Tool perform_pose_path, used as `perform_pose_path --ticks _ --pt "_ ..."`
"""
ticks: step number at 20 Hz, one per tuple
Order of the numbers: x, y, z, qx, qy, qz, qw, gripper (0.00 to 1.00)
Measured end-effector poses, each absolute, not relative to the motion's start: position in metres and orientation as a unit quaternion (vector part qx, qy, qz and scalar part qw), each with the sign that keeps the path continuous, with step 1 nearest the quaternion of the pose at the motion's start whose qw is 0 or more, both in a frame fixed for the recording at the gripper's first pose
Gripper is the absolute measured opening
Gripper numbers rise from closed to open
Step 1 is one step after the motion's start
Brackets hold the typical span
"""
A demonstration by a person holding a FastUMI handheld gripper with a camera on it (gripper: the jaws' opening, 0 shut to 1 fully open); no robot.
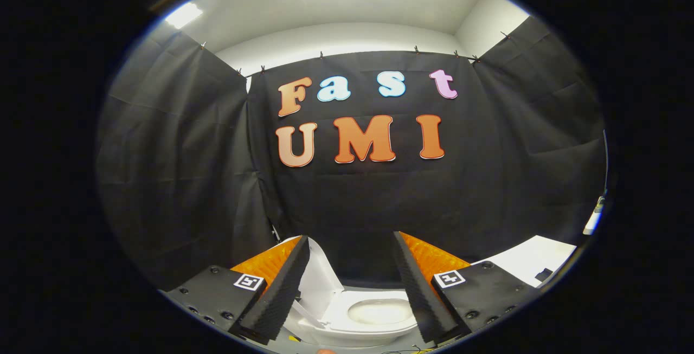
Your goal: Open the toilet lid.
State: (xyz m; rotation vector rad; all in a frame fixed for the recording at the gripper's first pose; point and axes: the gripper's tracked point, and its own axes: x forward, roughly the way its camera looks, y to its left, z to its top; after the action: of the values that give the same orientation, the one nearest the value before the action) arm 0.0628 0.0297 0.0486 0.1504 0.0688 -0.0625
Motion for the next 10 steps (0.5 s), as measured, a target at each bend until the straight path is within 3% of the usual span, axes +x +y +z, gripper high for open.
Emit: perform_pose_path --ticks 10 --pt "0.061 0.048 0.048 0.069 0.036 -0.004 0.997 0.98"
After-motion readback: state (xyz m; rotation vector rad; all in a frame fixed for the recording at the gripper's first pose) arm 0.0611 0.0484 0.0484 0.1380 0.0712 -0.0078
